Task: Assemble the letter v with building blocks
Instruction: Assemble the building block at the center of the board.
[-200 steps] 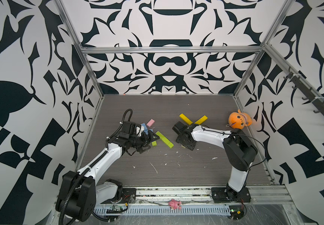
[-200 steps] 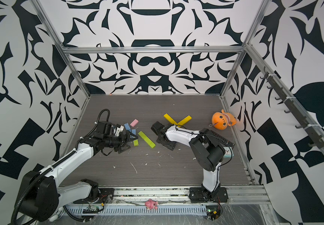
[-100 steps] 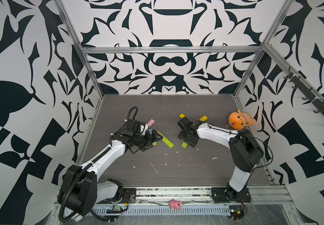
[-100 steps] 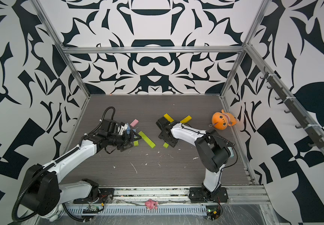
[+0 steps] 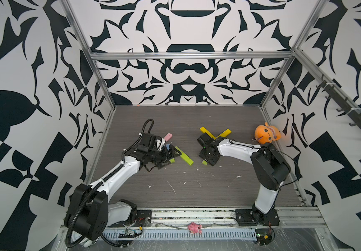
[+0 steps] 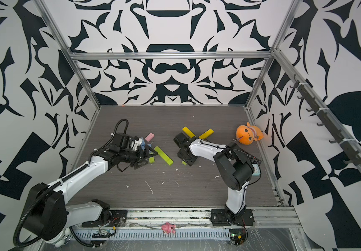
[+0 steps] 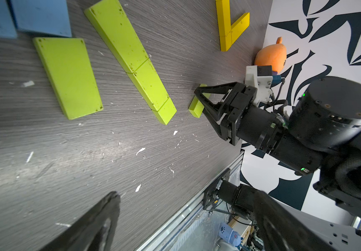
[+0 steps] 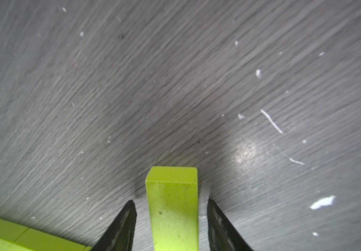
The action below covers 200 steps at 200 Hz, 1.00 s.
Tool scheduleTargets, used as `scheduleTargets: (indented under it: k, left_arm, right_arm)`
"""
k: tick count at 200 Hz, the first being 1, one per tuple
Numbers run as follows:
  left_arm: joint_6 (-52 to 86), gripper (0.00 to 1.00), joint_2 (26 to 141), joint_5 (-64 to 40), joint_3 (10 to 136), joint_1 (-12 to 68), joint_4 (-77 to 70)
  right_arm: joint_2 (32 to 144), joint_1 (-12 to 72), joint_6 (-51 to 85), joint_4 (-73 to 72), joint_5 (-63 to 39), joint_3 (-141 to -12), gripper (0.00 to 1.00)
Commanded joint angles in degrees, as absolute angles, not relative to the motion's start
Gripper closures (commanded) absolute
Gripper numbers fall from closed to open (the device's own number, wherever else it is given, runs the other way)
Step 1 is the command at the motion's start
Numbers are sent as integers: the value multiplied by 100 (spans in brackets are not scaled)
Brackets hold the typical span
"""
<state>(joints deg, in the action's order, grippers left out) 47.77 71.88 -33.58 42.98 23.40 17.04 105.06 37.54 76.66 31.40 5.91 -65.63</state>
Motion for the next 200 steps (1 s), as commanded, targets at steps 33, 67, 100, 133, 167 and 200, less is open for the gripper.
scheduleTargets:
  k: [33,67,100,133,167,200]
  left_arm:
    - [4770,1,7258,-3385,4573,2358,1840]
    - [4797,1,7196,-3310,4544,2364,1866]
    - [4816,1,7124,-3308,4450,2364,1872]
    - [4789,1,7136,-3322,4320,2364,1800]
    - [4825,1,7102,-3357,4182,2364,1597]
    - [4851,1,7145,-3427,4097,2364,1485]
  right_arm:
    - [10687,3681,8054,3190,738,-6276,61]
    - [10723,3683,8159,3236,702,-6315,64]
    - [10754,3685,8202,3315,666,-6471,65]
    - [10844,3692,8329,3253,583,-6582,68]
    - [10959,3743,8478,3156,433,-6690,69]
    - [11155,3855,8551,3241,387,-7016,68]
